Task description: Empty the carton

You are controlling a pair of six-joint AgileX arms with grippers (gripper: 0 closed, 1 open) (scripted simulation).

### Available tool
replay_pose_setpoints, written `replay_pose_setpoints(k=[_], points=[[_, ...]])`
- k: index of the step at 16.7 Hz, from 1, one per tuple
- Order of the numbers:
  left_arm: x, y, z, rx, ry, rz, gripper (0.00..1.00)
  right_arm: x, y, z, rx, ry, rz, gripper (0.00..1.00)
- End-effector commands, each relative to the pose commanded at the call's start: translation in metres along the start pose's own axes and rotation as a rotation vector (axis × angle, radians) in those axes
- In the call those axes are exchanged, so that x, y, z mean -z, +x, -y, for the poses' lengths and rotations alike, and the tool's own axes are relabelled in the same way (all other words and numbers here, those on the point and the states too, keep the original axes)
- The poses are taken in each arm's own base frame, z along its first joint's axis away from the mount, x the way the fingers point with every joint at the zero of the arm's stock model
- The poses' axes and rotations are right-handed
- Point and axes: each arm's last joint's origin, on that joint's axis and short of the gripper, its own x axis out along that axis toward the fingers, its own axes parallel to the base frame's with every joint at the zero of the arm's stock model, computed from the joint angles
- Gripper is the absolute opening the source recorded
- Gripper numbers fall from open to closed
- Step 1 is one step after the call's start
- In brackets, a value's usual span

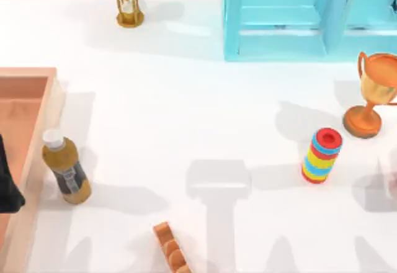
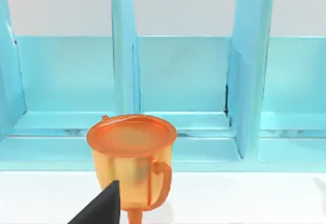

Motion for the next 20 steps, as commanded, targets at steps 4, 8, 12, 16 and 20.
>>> replay_pose_setpoints(k=[4, 8, 12, 16, 20], points=[[-0.005, 0.0, -0.001, -0.015, 0.009, -0.032, 1.0, 0.0, 0.0, 0.0, 0.0, 0.0, 0.0, 1.0], [-0.033, 0.005, -0.008, -0.07, 0.051, -0.218, 1.0, 0.0, 0.0, 0.0, 0.0, 0.0, 0.0, 1.0], [-0.063, 0.029, -0.02, -0.11, 0.092, -0.569, 1.0, 0.0, 0.0, 0.0, 0.0, 0.0, 0.0, 1.0], [-0.079, 0.072, -0.041, -0.101, 0.095, -0.977, 1.0, 0.0, 0.0, 0.0, 0.0, 0.0, 0.0, 1.0], [-0.086, 0.112, -0.067, -0.059, 0.068, -1.292, 1.0, 0.0, 0.0, 0.0, 0.0, 0.0, 0.0, 1.0]])
